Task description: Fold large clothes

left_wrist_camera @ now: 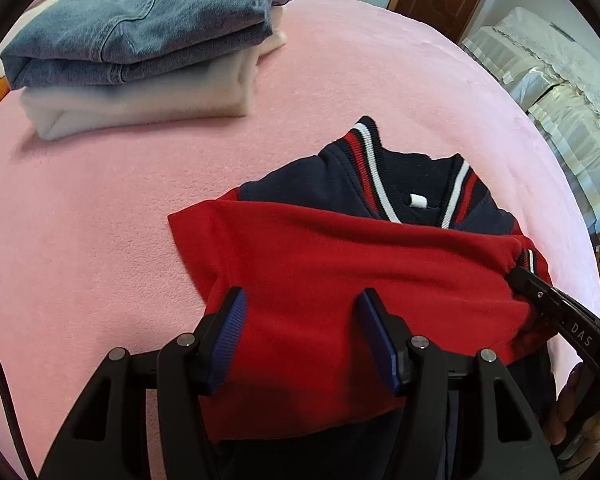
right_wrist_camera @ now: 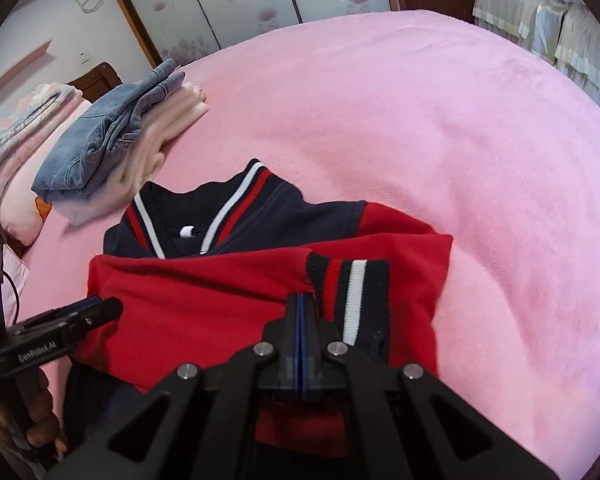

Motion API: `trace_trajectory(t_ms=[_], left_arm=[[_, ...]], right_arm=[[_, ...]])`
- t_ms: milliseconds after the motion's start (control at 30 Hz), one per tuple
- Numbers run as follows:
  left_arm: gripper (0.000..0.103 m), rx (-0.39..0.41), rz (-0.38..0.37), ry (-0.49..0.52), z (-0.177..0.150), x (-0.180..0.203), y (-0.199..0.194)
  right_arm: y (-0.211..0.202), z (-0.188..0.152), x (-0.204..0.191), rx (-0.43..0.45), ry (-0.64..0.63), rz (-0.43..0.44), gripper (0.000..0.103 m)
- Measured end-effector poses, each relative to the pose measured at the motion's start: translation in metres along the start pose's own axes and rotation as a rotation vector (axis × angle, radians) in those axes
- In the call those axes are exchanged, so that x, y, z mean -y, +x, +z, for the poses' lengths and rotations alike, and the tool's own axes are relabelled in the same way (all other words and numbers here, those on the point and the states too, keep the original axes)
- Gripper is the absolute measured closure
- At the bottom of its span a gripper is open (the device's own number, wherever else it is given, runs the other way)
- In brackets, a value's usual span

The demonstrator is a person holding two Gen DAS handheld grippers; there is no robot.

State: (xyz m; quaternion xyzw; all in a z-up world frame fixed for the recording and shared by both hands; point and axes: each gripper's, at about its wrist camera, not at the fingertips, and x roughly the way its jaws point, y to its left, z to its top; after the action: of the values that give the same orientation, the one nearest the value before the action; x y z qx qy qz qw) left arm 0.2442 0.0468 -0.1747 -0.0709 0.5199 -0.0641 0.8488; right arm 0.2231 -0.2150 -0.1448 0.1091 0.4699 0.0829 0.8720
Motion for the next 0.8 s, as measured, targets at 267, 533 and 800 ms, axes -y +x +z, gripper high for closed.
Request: trace_trajectory(t_ms=[267,533,800], left_arm=[[0.041,0.014,-0.042,-0.016,0.005,0.004,-0.043],[0.024,0.108,-0.033,0.053,-0.014,0.027,-0.121],[0.024,0.193,-0.013,0.064,-0.042,0.038,-0.198]], right_arm=[[-0.051,0.004,-0.020,0.080,0.018,0.044,0.100],[-0.114,-0.015,-0.037,0.132,0.014,0.098,0.100],[-0.177,-0.038,-0.046,0.205,-0.018,0.105,0.100]])
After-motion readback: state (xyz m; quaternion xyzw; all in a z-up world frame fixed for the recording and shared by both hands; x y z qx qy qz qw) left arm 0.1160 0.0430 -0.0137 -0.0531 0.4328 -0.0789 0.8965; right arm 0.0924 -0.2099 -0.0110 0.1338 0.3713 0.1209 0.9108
